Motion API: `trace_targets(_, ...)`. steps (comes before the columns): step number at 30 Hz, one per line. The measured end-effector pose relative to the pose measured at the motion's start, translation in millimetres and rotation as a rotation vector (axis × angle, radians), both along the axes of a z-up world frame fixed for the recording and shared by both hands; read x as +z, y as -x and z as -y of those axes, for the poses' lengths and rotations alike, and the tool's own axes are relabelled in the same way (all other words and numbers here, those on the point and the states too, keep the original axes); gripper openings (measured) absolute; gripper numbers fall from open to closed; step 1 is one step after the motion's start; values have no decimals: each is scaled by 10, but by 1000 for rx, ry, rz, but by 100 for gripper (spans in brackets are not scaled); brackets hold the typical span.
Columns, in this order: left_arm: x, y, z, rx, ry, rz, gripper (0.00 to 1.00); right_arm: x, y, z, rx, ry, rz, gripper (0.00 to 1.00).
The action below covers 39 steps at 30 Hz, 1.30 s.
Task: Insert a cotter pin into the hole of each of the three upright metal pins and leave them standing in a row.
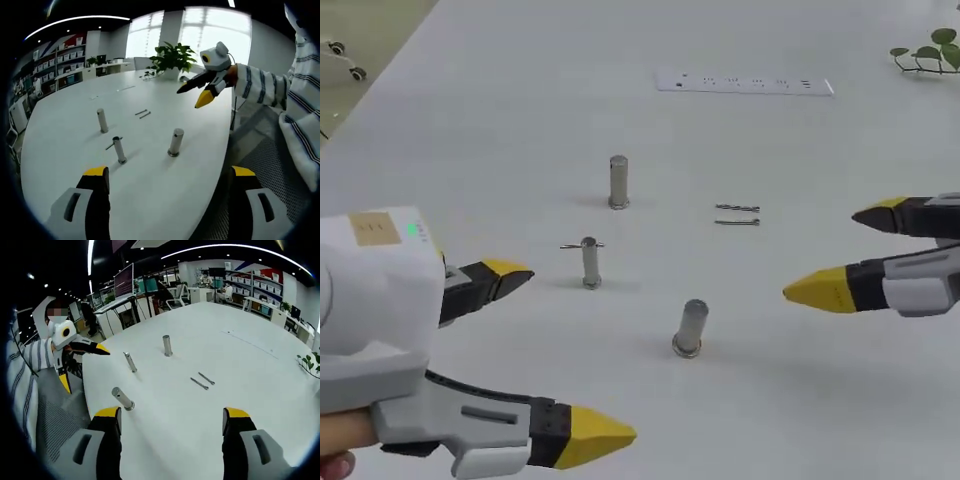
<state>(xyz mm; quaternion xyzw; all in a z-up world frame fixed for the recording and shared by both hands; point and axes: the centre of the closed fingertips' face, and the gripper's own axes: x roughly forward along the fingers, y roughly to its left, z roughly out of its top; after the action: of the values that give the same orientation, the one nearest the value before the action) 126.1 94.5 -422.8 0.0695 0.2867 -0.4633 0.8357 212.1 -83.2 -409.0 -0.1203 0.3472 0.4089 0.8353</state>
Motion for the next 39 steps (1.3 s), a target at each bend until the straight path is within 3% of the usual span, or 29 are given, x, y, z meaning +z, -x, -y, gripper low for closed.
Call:
trace_targets(4,5,11,-1,5,1,-2,99,-32,-66,-5,39,42,-25,76)
trace_targets(12,49,-4,16,29,24,-8,99,-65,-272,-74,131,109,-4,69)
trace_targets(15,50,-19,10,34,23,-8,99,-58,-372,-120,165,122,15,59)
trace_targets(20,49,-47,-16,64,32,-14,99,-43,-511,-209,214,131,42,52)
trace_targets(25,48,-41,-34,75,34,-20,98,-69,-668,-219,281,156,59,36)
trace_targets(29,46,-42,-54,86,32,-18,97,-143,-699,-234,339,217,67,29)
trace_targets(32,32,-66,-87,106,28,-18,97,-235,-727,-247,355,240,45,23)
trace_targets(35,28,-79,-111,111,20,-14,97,-322,-766,-257,372,266,44,23)
trace_targets(39,38,-90,-127,121,27,-11,95,-450,-774,-280,408,293,20,11)
